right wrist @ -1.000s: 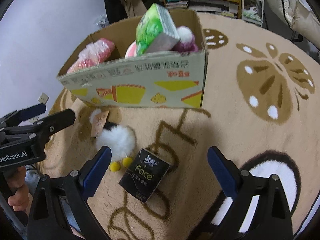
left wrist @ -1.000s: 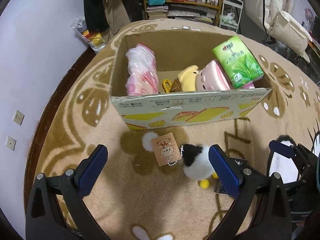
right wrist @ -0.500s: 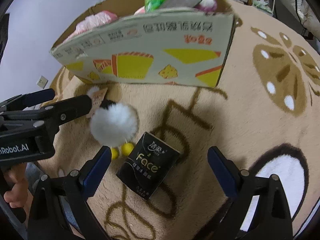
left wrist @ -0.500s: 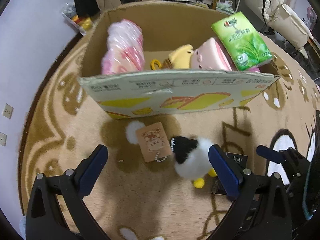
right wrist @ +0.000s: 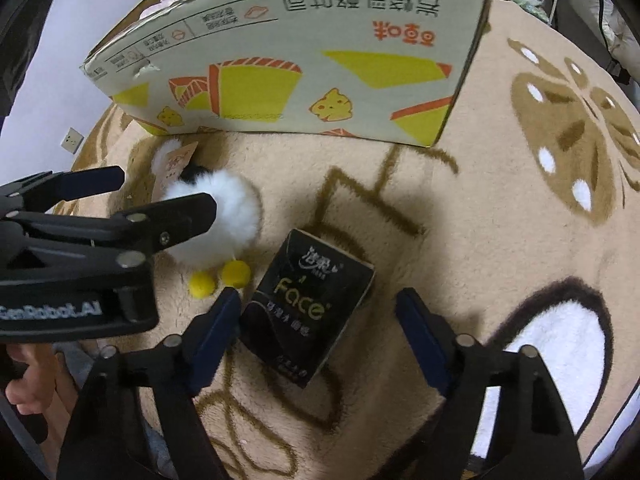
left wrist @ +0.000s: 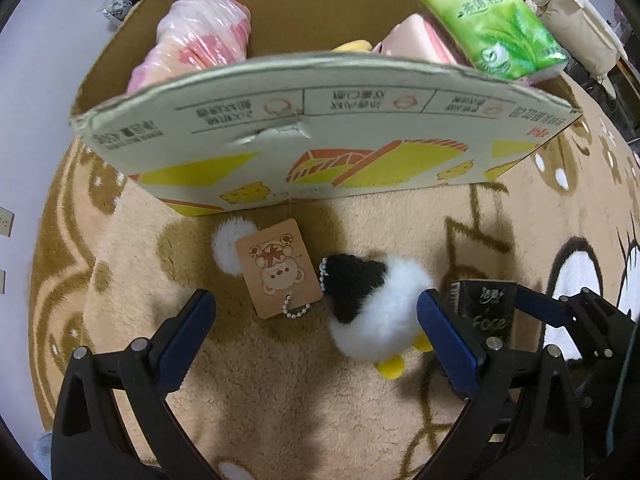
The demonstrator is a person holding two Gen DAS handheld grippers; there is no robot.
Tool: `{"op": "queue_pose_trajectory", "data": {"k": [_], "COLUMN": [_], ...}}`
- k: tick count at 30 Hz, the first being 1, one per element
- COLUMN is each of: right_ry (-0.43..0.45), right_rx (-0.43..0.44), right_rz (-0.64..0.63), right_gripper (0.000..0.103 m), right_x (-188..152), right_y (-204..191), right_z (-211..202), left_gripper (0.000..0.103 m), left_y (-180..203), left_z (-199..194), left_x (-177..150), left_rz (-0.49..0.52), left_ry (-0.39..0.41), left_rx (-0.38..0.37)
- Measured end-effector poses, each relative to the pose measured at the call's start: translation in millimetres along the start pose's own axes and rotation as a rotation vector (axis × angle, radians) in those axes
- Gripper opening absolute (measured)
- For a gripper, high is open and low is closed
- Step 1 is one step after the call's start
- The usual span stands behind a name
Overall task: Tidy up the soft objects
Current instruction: 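Lower the left tool onto the pom-pom keychain while the right tool lowers onto the black Face pack, then lift the pom-pom keychain with the left tool while the right tool lifts the Face pack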
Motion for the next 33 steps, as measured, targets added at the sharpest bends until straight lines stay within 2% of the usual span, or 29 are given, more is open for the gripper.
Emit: {"op": "queue_pose_trajectory", "data": {"k": [4, 6, 13, 15, 19, 22, 27, 29, 33], "right_ry": [0.003, 0.004, 0.009, 0.013, 0.019, 0.027, 0.038, 0.046, 0.075], "right_rx": [-0.020, -0.037, -0.066, -0.075, -0.069, -0.065, -0.063, -0.062, -0.043], "right_rz": [0.003, -0.002, -0.019, -0.028, -0.018, -0.018, -0.022, -0.018, -0.018], "right_gripper": [0.069, 0.064, 0.060, 0.054, 0.054, 0.054, 0.054, 0.053, 0.052], "right_x": [-0.9, -0.4, 3.1, 2.8, 5.6, 4.7, 3.9, 6.4, 6.1], "right_y": [4.8, 6.1, 10.1, 11.3, 8.9, 8.8, 11.7, 12.0, 14.0], "right_z": [-2.8, -2.6, -4.1, -5.1, -3.5, -4.0, -8.4, -10.1, -19.4], "left_gripper": [0.099, 0.093, 0.084, 0.082, 0.075, 0.065, 0.047, 0.036, 0.034], "left_y": [2.1, 3.6, 25.4, 28.7, 35.4, 33.9, 39.2, 40.4, 35.9], "left_z": [7.6, 12.1, 27.7, 29.3, 29.8, 27.9, 21.1, 17.2, 10.0], "left_x": [2.5, 1.8, 5.8, 5.6, 7.1, 1.8, -1.8, -3.8, -7.0], "left_rz": [0.003, 0.005, 0.029, 0.039, 0.043, 0.045, 0.045, 0.053, 0.050], "left_ry": [-0.013, -0.027, -0.058, -0.054, -0.047, -0.044, -0.037, -0.029, -0.008], "left_rx": [0.010, 0.009, 0.002, 0.011, 0.013, 0.032, -0.002, 0.000, -0.003]}}
Point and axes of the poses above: each gripper's, at about its wrist camera, not at the fingertips, and z roughly the way its jaws point, y to its right, x to its top, the point moved 6 cm from there along z, roughly the way its jaws point, and after that the axes turned 7 degrees about x, right-handed, at the moved point
